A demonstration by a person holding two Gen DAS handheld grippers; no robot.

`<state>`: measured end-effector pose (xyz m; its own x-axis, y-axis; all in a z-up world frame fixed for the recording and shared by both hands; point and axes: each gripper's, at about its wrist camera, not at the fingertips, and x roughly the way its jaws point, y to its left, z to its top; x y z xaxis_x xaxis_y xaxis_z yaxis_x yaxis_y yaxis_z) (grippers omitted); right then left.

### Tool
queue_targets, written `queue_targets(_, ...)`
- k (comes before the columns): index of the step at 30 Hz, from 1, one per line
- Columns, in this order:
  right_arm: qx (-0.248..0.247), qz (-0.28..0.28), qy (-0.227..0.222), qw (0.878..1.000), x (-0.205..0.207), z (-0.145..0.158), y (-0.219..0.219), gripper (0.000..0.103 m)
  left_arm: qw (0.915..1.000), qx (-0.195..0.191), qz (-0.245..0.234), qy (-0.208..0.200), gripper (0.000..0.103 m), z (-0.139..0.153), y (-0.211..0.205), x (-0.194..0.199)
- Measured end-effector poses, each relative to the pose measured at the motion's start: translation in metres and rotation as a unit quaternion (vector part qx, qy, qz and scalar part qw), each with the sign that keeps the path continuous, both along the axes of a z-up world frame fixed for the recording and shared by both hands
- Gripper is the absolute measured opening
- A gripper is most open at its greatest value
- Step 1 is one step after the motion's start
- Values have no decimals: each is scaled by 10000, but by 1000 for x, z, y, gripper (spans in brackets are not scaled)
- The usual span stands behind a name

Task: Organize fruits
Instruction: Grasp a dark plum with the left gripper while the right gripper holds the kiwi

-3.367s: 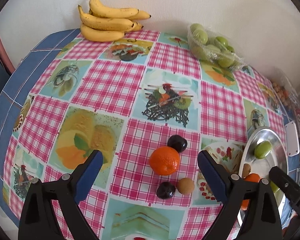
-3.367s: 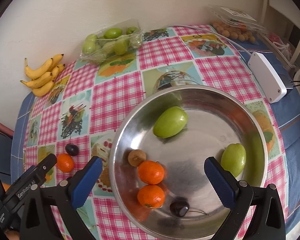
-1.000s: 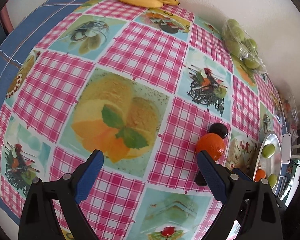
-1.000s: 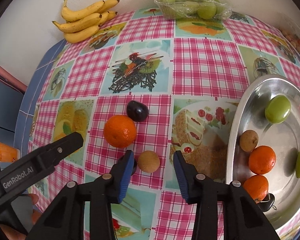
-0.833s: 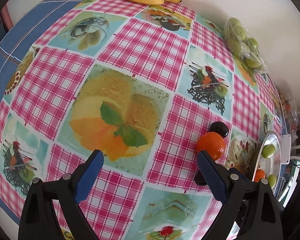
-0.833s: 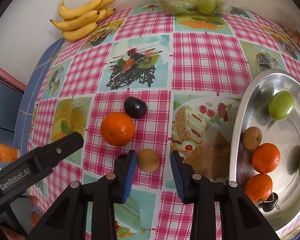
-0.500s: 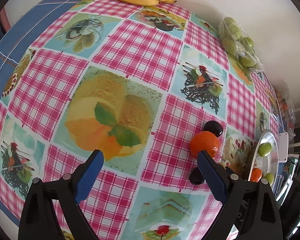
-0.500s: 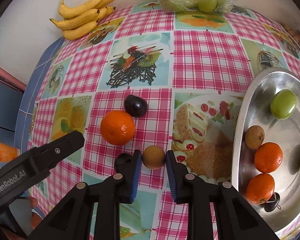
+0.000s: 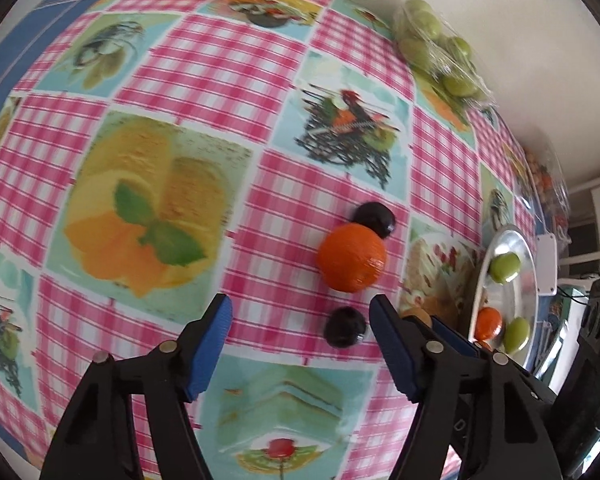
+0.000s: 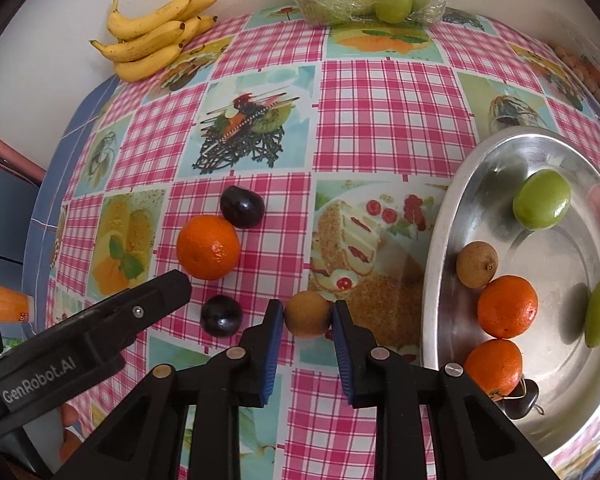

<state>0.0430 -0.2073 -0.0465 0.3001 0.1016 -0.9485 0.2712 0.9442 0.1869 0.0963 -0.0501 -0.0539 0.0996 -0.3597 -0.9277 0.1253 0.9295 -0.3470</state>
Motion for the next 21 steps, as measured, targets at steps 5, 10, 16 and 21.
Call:
queue_targets(5, -63, -5, 43, 10000, -6, -1, -5, 27, 9999, -55, -144, 76, 62, -3, -11, -4)
queue_targets(10, -97, -17, 51, 9999, -9, -2, -9, 27, 9995, -58, -302, 109, 48, -6, -23, -6)
queue_targets(16, -117, 9, 68, 9999, -14, -1, -11, 27, 9994, -42, -319, 101, 40, -7, -27, -5)
queue_targets(21, -100, -8, 67, 9999, -11, -2, -9, 27, 9994, -118, -319, 109, 27, -7, -24, -5)
